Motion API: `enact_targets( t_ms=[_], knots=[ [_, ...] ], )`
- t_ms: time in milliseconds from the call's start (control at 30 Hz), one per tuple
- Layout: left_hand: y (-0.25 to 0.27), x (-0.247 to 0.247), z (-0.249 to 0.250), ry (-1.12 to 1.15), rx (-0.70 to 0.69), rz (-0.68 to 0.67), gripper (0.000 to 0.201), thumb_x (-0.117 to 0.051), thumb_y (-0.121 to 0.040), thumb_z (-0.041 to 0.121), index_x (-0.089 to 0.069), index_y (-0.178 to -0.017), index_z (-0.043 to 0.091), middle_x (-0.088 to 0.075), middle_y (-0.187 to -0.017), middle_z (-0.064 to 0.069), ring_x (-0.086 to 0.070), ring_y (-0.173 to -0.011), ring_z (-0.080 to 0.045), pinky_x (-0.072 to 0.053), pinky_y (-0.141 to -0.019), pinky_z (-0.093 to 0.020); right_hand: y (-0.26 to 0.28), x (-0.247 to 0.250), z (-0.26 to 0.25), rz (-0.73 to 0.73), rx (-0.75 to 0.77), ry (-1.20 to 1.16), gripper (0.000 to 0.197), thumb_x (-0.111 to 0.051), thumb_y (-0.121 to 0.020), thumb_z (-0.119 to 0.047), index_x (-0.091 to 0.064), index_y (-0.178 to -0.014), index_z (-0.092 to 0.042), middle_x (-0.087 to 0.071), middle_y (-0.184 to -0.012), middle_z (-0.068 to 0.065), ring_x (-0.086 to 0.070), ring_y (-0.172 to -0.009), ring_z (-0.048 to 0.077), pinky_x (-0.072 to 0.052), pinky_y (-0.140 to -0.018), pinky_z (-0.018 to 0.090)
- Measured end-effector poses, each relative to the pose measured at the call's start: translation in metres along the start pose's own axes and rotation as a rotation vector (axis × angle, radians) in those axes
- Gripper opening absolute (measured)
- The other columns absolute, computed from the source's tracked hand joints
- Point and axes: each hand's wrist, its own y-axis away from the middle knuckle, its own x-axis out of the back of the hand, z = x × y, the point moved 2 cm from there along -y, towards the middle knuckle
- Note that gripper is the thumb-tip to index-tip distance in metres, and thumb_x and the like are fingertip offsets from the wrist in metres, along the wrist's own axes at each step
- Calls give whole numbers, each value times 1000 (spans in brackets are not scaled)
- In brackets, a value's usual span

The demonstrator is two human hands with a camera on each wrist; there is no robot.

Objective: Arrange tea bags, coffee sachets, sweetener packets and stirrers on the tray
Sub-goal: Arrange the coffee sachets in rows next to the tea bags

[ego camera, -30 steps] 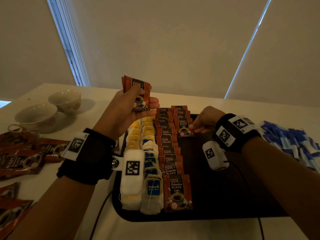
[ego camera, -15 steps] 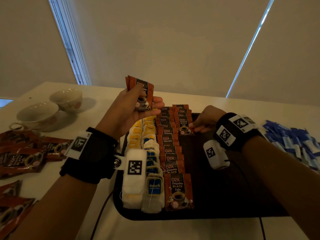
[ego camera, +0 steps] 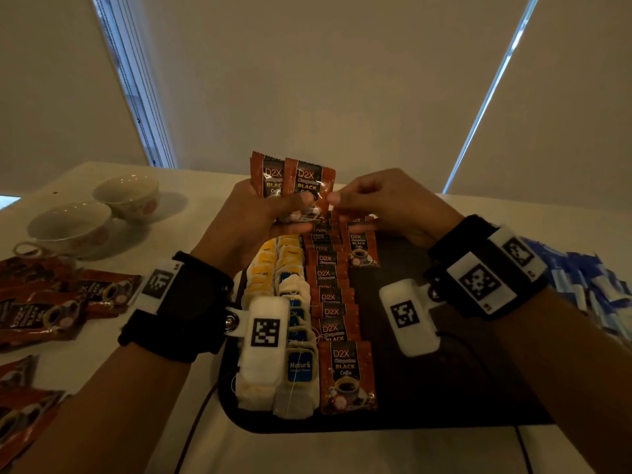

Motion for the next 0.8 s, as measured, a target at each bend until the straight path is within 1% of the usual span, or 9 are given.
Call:
enact_targets(
  t_ms=[67, 133, 200, 267, 367, 467, 600, 700, 800],
  knots=[
    [0, -1, 0, -16, 4, -1, 22, -67, -82, 6, -63, -104, 7, -71, -88, -5, -72, -78, -15, -57, -63, -24, 4, -8, -1, 36, 29, -47, 6, -69, -81, -17, -67, -83, -12, -70, -87, 4, -67, -76, 10, -59, -67, 25],
    [1, -2, 1, -8, 12, -11, 19, -67, -82, 7, -64, -100, 8, -72, -81, -1, -71, -74, -13, -56, -61, -22, 6, -10, 1, 64, 41, -104, 2, -68, -82, -12, -67, -83, -11, -69, -79, 1, -67, -71, 9, -58, -70, 28],
    [2, -4, 1, 11, 19, -25, 15, -65, -84, 12, -64, -100, 11, -72, -85, -2, -71, -76, -13, -55, -61, -21, 7, -7, 3, 80, 27, -120, 2, -67, -83, -10, -66, -84, -9, -69, -75, 1, -67, -68, 8, -58, -69, 27],
    [2, -5, 1, 49, 37, -9, 13, -60, -89, 16, -63, -100, 11, -71, -91, -5, -71, -76, -13, -55, -60, -21, 8, 3, 4, 102, -19, -125, 2, -65, -85, -9, -65, -86, -7, -69, -76, 1, -67, -67, 7, -58, -68, 26],
    [1, -2, 3, 123, 69, 53, 14, -51, -95, 15, -63, -96, 8, -69, -82, -8, -70, -68, -11, -55, -57, -21, 7, 26, 11, 134, -146, -147, 6, -64, -85, -7, -64, -90, -5, -69, -80, 5, -67, -69, 10, -58, -65, 25],
    [0, 3, 6, 185, 92, 66, 24, -42, -97, 16, -64, -94, 8, -70, -74, -6, -69, -66, -12, -54, -57, -22, 4, 46, 26, 140, -306, 24, 5, -66, -84, -8, -64, -88, -5, -67, -78, 6, -64, -69, 11, -56, -61, 22],
    [1, 4, 8, 189, 85, 46, 28, -38, -97, 17, -65, -94, 8, -73, -75, -6, -71, -72, -16, -56, -59, -23, -1, 54, 50, 49, -508, 320, 4, -68, -83, -11, -65, -84, -9, -67, -77, 4, -62, -70, 11, -51, -67, 25],
    [2, 2, 8, 149, 70, 39, 26, -39, -99, 17, -64, -98, 8, -73, -81, -7, -72, -77, -16, -57, -61, -23, -3, 47, 58, -18, -570, 386, 2, -68, -83, -11, -67, -83, -10, -68, -78, 3, -61, -71, 12, -48, -68, 25],
    [2, 2, 7, 138, 71, 33, 23, -41, -98, 13, -63, -100, 8, -73, -85, -9, -72, -80, -18, -57, -62, -24, -9, 40, 62, -30, -583, 420, 9, -70, -81, -12, -68, -88, -8, -70, -78, 2, -63, -70, 10, -49, -67, 24]
  ],
)
